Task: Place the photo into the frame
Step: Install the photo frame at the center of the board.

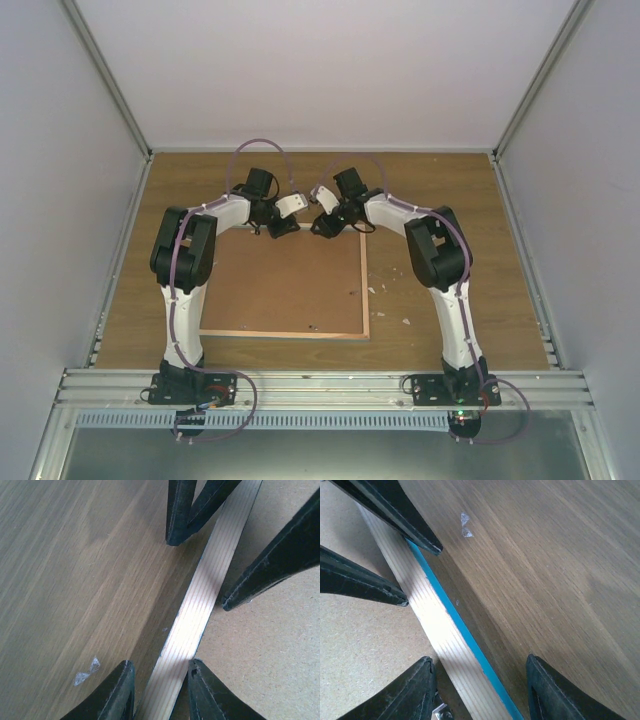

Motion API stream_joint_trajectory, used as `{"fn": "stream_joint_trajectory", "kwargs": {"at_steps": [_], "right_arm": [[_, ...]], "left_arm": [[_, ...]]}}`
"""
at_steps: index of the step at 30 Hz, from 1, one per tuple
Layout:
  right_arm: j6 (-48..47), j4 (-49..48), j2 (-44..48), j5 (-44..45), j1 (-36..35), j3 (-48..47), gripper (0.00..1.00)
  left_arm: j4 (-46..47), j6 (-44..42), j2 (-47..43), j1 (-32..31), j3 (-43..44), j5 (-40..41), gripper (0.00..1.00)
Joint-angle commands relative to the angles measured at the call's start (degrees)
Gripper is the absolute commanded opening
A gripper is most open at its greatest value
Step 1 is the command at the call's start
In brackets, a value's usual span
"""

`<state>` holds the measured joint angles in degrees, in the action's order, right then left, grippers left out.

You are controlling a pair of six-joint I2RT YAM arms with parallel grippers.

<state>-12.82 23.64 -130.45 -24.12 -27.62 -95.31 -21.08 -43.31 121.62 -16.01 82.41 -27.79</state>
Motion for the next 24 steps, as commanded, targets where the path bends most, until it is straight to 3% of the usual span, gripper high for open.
{"fn": "stream_joint_trajectory", "kwargs": {"at_steps": [1,9,17,24], "right_arm": [[-3.96,5.97,-0.74,9.49,-0.07,6.36,0.49],[-7.86,5.08,-0.69,9.26,2.18,6.92,0.43],[-9.89,7.86,2.11,-5.28,3.08,4.49,0.54],[-9.36,11.1,1.35,-11.6,3.65,0.83,0.55]], "left_arm": [[-0.54,-0.02,3.0,-0.45,-0.29,3.85,0.31],[-0.63,-0.1,3.28,-0.48,-0.15,4.21,0.31],[-0.79,-0.11,3.44,-0.44,-0.04,4.23,0.29],[-0.89,-0.12,3.53,-0.48,0.03,4.17,0.29]]}}
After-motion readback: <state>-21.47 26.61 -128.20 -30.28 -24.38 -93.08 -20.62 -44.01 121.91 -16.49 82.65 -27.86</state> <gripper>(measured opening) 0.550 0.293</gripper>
